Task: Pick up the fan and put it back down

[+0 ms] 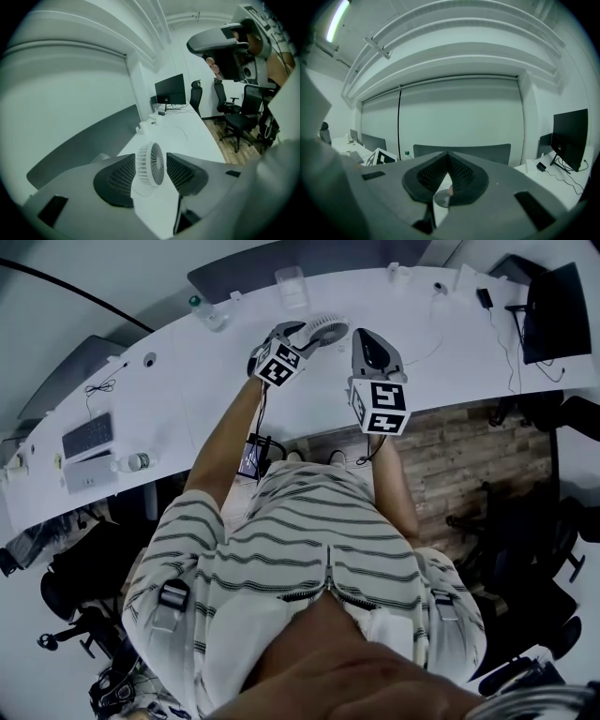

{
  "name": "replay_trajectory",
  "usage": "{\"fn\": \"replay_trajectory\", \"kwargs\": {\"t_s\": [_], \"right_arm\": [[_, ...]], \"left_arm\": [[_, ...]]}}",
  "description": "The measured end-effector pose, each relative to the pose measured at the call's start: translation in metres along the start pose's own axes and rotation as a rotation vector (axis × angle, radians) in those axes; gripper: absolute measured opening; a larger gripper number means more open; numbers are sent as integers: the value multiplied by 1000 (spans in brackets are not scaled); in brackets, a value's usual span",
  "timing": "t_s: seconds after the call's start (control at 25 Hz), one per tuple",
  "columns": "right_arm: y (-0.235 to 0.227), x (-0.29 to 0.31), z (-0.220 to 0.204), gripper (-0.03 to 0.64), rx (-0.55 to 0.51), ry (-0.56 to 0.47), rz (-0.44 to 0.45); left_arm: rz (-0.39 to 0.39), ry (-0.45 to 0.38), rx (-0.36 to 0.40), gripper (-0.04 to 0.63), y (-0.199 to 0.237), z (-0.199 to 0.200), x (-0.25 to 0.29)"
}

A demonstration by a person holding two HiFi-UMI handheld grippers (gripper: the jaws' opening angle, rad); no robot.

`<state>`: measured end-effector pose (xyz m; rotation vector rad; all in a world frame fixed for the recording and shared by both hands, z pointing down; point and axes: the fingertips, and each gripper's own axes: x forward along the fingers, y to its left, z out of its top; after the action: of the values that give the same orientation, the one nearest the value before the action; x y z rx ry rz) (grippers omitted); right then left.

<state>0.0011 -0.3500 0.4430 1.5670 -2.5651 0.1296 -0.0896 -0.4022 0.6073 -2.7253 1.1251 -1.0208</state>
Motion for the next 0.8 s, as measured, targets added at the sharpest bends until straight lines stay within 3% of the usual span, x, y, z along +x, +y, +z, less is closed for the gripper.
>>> {"fn": "replay_trajectory", "kwargs": {"t_s": [0.32,0.48,0.68,0.8], "right_arm": [[6,1,-6,11,-9,23,19],[6,2,-11,11,-13,42,22],[1,1,-16,11,-9,60,16],[-2,1,-17,11,-5,79,16]], "left_arm": [[-102,135,79,203,6,-35,25],[-145,185,80,225,12,-45,39],[-206,208,102,225,15,-49,50],[-240,184,48,225,19,-49,56]]}}
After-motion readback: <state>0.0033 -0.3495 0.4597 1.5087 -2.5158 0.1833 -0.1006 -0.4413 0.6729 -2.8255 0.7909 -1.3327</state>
